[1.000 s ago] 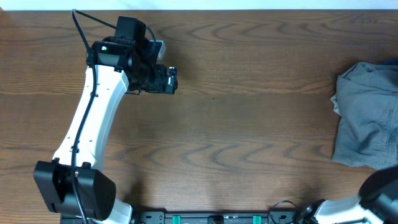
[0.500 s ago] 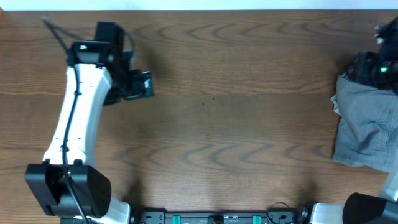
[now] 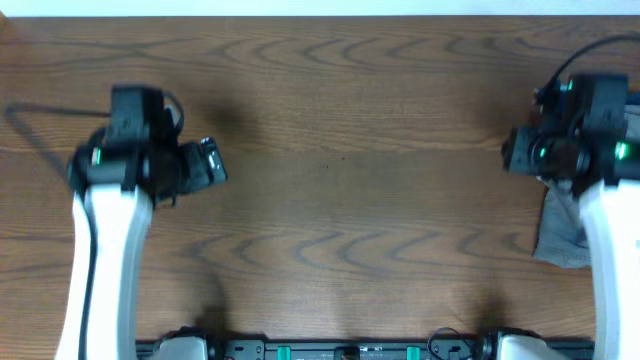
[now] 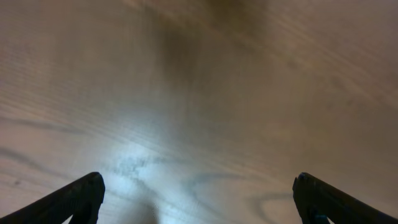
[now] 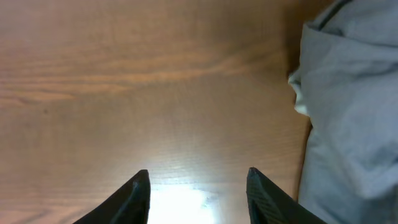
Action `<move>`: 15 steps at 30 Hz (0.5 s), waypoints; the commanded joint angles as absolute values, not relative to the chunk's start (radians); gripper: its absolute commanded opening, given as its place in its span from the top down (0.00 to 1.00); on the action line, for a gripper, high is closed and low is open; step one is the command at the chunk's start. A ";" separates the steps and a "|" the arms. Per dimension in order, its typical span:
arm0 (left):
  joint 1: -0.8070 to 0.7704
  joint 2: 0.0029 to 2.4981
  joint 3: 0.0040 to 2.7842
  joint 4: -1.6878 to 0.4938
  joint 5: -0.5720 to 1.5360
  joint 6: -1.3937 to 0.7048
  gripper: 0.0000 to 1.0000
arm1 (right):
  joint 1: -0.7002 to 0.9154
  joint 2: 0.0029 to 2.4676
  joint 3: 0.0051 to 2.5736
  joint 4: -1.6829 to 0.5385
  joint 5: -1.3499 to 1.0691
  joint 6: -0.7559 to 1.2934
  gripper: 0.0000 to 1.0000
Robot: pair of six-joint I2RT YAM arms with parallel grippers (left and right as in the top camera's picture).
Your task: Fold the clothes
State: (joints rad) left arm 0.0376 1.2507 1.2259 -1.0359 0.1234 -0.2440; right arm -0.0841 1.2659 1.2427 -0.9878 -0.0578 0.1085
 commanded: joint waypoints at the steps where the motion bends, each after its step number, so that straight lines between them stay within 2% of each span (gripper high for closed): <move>1: 0.038 1.069 1.089 -0.950 0.111 -0.295 0.02 | -0.046 1.087 1.107 -0.913 0.021 0.127 0.23; 2: 0.038 1.026 1.058 -0.918 0.111 -0.294 0.02 | -0.044 1.042 1.068 -0.890 0.032 0.126 0.01; 8: 0.038 0.875 0.998 -0.869 0.111 -0.294 0.02 | -0.045 0.881 0.953 -0.921 0.026 0.126 0.01; 15: 0.038 0.850 0.998 -0.873 0.111 -0.294 0.02 | -0.045 0.851 0.944 -1.042 0.026 0.126 0.01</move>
State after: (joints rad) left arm 0.0376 0.8497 1.0035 -0.8711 0.1234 -0.2886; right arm -0.0536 0.8581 0.9516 -1.0275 0.0128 0.1150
